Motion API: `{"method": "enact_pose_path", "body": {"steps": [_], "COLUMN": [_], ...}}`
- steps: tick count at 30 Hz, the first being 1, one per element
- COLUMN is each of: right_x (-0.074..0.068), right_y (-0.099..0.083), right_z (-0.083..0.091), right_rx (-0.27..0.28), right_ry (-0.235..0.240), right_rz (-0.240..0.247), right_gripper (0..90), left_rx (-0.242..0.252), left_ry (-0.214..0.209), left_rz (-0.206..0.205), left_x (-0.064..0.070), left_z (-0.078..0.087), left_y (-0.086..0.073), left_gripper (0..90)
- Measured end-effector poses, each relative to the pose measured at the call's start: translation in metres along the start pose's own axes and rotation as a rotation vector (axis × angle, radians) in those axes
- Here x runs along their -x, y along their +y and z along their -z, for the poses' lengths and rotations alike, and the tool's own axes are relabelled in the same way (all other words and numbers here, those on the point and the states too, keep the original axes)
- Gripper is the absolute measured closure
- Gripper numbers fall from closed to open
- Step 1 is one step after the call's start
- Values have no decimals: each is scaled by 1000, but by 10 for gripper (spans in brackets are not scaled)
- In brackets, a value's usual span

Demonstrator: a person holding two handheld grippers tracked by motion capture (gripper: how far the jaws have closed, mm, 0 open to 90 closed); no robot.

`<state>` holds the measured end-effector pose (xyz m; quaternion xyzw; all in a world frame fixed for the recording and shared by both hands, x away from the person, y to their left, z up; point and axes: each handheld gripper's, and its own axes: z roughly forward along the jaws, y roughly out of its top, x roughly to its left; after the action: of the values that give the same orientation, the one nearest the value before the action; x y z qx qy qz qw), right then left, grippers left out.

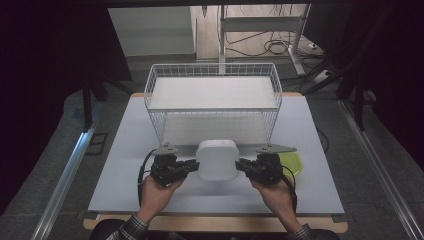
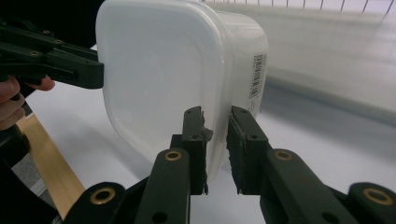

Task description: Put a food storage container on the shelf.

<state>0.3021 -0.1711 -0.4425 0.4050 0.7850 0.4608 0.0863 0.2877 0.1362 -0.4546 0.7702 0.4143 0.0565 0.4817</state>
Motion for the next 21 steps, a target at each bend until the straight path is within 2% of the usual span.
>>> {"method": "enact_pose_path", "body": {"steps": [6,13,21], "right_x": [-2,-1,-4], "right_y": [16,33,49], "right_z": [7,11,14], "right_rx": [34,60,73], "right_ry": [0,31,29], "right_rz": [26,23,41], "right_gripper": [782,786,786], "left_rx": [20,45,71], "left_ry": [17,35,49], "left_rz": [-21,-28,-36], "left_x": [1,1,0], "left_z": [8,17,23], "left_y": [16,31,44], "left_gripper": [792,789,787]}}
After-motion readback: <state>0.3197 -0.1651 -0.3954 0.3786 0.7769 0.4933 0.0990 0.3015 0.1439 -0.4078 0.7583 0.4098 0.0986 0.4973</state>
